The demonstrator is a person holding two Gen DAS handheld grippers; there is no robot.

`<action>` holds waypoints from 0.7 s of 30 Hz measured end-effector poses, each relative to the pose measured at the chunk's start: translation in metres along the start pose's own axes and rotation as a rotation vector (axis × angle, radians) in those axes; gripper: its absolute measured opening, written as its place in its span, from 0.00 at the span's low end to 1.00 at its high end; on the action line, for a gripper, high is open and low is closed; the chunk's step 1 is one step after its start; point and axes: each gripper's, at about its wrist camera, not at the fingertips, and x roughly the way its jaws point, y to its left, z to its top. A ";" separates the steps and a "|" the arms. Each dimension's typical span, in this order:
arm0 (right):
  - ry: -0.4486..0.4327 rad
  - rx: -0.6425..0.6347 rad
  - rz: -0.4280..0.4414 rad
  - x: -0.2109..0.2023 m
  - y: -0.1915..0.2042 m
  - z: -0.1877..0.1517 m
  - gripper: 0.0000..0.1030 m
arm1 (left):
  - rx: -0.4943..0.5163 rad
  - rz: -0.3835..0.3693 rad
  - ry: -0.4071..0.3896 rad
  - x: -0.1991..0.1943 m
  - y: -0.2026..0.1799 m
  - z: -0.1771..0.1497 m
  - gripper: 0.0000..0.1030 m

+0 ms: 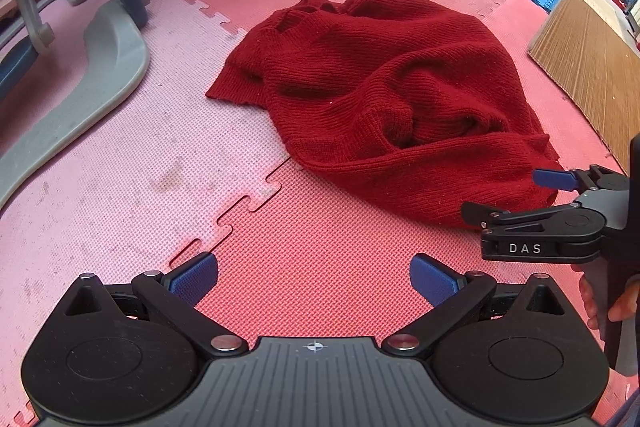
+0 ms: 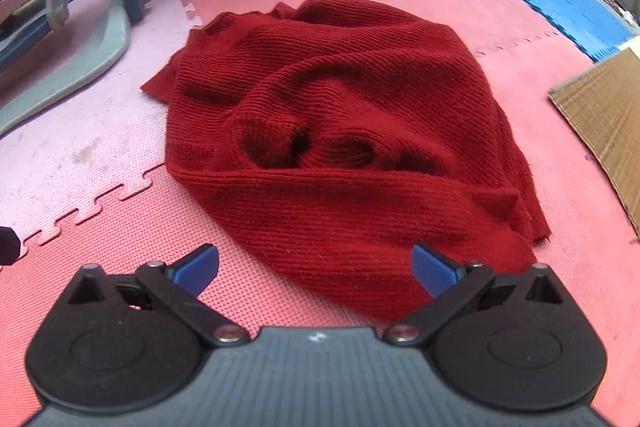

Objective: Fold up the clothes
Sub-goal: 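Lower the right gripper onto the sweater edge and close it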

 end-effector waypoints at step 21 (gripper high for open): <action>-0.051 -0.260 0.242 0.081 0.020 0.034 1.00 | -0.128 0.088 0.031 -0.041 -0.013 -0.043 1.00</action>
